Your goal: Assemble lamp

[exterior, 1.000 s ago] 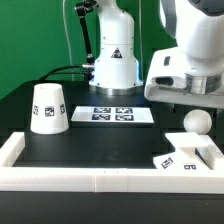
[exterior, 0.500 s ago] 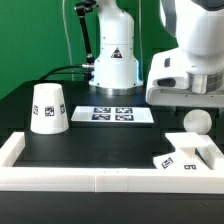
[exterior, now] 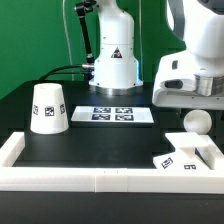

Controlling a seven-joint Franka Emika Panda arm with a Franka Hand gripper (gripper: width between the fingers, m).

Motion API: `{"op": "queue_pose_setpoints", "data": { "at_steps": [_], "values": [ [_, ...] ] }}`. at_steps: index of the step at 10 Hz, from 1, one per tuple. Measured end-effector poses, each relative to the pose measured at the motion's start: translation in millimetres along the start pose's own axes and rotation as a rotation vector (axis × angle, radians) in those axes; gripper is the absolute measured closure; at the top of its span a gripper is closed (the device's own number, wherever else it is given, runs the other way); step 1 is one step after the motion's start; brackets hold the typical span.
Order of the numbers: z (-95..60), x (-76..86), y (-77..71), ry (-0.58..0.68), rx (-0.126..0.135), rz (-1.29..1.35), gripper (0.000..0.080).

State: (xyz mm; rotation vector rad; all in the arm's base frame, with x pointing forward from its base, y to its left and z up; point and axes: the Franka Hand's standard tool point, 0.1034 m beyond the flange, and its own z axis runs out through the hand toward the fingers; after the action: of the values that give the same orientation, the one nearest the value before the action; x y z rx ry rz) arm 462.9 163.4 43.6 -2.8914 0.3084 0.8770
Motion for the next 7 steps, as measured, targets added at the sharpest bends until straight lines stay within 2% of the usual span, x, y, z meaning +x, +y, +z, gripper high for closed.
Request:
{"op": "queue_pose_setpoints", "data": {
  "at_steps": [3,7],
  "values": [
    [12.6,-4.0,5.9,-0.009,-0.008,0.004,0.01],
    [21.1,-5.1,10.5,-0.029,-0.012,0.012,0.01]
  ]
}}
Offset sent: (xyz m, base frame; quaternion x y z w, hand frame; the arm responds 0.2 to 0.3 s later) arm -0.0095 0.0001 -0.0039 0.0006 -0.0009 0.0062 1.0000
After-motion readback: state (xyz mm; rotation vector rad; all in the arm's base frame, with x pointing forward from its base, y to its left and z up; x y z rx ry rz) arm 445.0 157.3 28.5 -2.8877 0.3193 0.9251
